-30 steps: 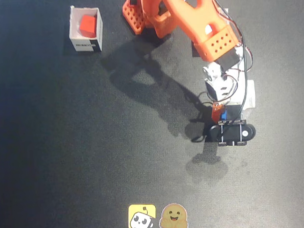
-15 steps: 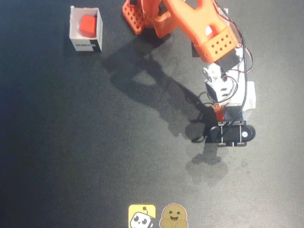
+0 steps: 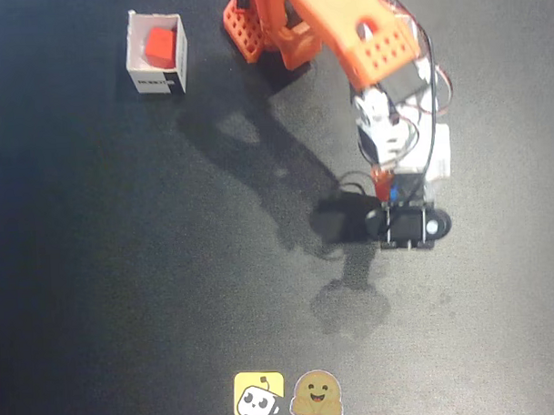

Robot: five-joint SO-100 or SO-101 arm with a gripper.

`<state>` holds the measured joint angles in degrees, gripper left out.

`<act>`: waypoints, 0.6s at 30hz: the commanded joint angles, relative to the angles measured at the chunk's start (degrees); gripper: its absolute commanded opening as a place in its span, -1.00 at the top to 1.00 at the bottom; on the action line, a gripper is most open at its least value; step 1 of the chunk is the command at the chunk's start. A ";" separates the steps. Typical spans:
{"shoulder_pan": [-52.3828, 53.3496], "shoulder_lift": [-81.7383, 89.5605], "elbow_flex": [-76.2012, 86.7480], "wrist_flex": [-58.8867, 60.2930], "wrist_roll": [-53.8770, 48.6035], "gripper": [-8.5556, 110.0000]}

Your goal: Put the red cube in the right box and the blue cube in the left box.

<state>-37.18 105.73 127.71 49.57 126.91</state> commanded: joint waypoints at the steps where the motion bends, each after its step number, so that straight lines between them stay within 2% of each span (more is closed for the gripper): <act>1: 0.88 5.80 -1.14 3.78 -2.02 0.69; 18: -5.45 12.74 -4.22 19.95 -7.03 0.69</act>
<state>-41.13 115.66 126.56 67.76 120.32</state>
